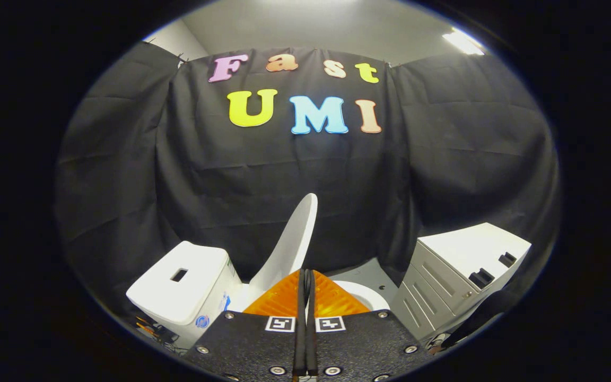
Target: Open the toilet lid.
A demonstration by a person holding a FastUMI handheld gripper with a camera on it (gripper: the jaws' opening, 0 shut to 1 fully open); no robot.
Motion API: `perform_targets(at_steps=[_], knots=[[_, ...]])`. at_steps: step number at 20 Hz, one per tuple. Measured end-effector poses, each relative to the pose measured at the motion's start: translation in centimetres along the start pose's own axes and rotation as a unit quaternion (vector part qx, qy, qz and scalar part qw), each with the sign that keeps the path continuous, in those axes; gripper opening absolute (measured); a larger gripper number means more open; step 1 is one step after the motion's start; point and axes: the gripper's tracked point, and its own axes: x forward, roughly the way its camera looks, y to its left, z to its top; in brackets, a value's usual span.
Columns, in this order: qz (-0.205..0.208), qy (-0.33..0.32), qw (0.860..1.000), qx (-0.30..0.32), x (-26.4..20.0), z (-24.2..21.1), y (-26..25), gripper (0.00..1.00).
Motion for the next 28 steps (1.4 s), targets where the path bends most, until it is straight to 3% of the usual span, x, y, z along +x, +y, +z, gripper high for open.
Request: perform_targets(at_steps=[15,19,28], knots=[[0.065,-0.036,0.995,-0.064,-1.4,3.2,9.8,0.0],[0.08,-0.042,0.988,-0.123,-1.8,3.8,12.5,0.0],[0.125,-0.048,0.982,-0.13,-2.5,3.9,18.9,0.0]])
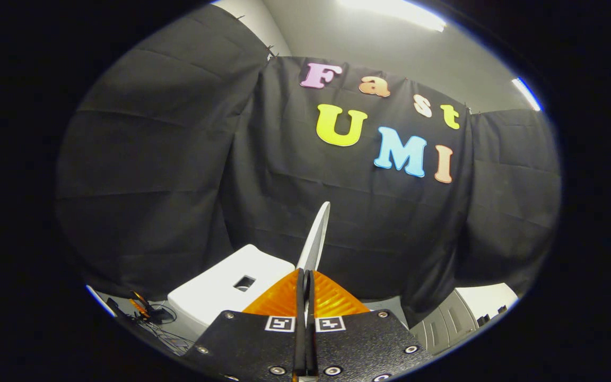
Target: Open the toilet lid.
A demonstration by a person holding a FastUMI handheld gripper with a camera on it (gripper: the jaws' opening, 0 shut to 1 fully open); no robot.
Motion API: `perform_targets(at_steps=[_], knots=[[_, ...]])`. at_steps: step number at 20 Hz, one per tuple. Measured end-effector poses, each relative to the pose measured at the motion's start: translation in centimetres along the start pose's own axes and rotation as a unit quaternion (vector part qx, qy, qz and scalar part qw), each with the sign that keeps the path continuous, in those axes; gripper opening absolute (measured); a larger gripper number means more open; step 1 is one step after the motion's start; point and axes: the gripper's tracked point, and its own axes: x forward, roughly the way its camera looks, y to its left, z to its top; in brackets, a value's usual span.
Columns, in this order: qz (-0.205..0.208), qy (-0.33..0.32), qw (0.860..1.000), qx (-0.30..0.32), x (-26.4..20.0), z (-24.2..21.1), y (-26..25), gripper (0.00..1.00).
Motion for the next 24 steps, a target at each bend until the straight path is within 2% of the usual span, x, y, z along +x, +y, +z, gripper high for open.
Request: perform_targets(at_steps=[7,12,16,18,20,22,24], knots=[[0.044,0.001,0.999,-0.004,0.8,0.4,4.9,0.0],[0.055,0.006,0.998,0.037,1.4,0.5,6.3,0.02],[0.06,0.002,0.998,0.024,1.2,0.8,6.9,0.04],[0.074,0.005,0.997,0.037,1.3,0.6,7.0,0.06],[0.113,0.015,0.988,0.109,1.1,0.8,7.7,0.15],[0.147,0.006,0.974,0.173,0.8,1.6,7.8,0.45],[0.14,-0.009,0.968,0.209,0.5,2.2,5.8,0.76]])
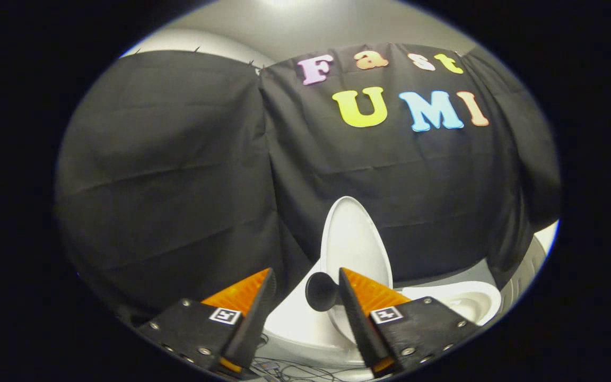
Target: Open the toilet lid.
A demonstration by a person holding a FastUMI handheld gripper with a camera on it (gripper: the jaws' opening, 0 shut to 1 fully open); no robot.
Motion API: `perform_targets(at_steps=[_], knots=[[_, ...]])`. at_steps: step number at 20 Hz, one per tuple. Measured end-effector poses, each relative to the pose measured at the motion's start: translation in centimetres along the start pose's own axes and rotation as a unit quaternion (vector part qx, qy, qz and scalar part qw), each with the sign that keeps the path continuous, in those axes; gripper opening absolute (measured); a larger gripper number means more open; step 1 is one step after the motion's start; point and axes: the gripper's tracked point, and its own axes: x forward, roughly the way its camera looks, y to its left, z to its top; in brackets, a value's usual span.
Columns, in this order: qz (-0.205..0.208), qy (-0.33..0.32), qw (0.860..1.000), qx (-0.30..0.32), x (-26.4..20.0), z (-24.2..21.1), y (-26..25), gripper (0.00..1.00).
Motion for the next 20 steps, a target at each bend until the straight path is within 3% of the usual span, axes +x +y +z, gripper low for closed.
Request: perform_targets(at_steps=[1,3,7,13,20], knots=[[0.008,0.0,1.0,0.013,0.0,0.3,-0.1,0.91],[0.027,-0.003,0.999,0.026,-0.1,0.9,-0.7,0.96],[0.02,-0.016,0.999,0.023,-0.6,2.8,-4.8,0.96],[-0.022,-0.017,1.0,0.014,-1.2,4.1,-12.9,0.96],[-0.07,-0.021,0.997,-0.037,-4.9,7.0,-22.6,0.96]])
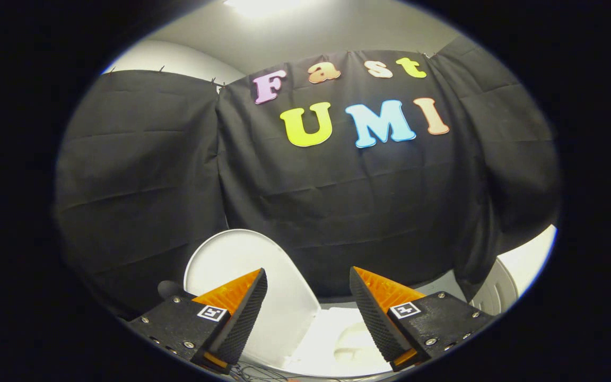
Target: Open the toilet lid.
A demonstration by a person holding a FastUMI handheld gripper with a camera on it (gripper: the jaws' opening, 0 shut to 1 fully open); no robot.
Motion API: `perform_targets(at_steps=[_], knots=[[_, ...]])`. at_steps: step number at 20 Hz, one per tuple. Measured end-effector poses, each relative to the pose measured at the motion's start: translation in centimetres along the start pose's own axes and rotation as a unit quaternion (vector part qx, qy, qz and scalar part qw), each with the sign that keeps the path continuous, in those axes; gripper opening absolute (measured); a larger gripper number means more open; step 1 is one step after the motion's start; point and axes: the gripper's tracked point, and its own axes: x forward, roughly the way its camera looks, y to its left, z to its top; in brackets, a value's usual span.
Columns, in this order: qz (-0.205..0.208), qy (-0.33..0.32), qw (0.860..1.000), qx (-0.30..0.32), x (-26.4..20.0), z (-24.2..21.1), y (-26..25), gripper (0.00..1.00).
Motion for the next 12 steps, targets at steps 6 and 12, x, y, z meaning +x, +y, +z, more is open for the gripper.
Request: perform_targets(at_steps=[6,12], knots=[[-0.081,-0.025,0.996,-0.022,-5.1,1.9,-10.5,0.96],[-0.169,-0.008,0.985,-0.04,-10.7,0.3,-18.3,0.95]])
